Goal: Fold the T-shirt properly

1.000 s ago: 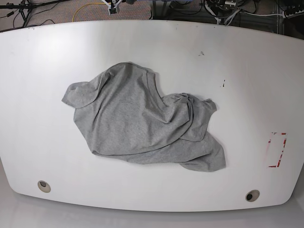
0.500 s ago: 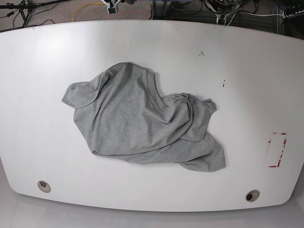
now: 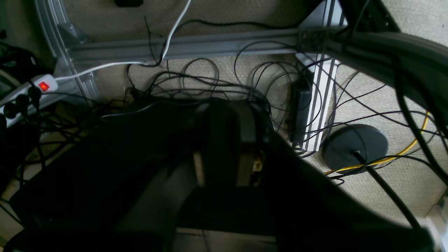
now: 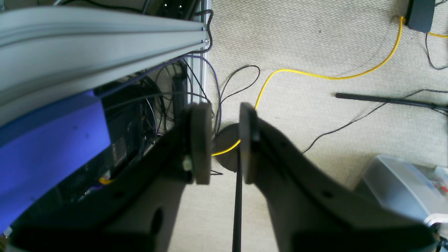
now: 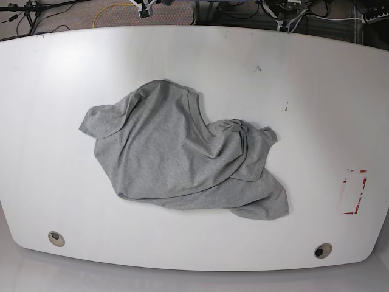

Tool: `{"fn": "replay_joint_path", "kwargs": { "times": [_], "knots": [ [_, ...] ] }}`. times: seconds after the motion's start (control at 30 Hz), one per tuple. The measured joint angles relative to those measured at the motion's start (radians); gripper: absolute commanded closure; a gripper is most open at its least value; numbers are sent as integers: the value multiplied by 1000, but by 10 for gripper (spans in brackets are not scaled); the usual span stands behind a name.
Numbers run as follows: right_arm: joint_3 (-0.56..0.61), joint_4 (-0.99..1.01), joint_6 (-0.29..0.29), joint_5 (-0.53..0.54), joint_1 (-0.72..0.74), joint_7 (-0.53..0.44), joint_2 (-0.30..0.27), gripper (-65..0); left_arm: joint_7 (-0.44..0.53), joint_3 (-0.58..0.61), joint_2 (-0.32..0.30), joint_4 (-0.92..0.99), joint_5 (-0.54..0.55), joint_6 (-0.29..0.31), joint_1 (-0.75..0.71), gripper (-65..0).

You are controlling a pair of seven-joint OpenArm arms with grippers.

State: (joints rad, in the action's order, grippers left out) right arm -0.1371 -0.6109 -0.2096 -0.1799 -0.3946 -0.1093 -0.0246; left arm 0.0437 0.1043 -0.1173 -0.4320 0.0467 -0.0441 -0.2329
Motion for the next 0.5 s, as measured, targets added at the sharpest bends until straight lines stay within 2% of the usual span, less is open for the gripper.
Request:
{"fn": "replay_joint_path", "kwargs": {
  "times": [0.5],
  "knots": [
    [0, -11, 0, 0, -2, 0, -1, -126, 3, -2, 0, -5, 0, -1, 2, -102]
  ]
}}
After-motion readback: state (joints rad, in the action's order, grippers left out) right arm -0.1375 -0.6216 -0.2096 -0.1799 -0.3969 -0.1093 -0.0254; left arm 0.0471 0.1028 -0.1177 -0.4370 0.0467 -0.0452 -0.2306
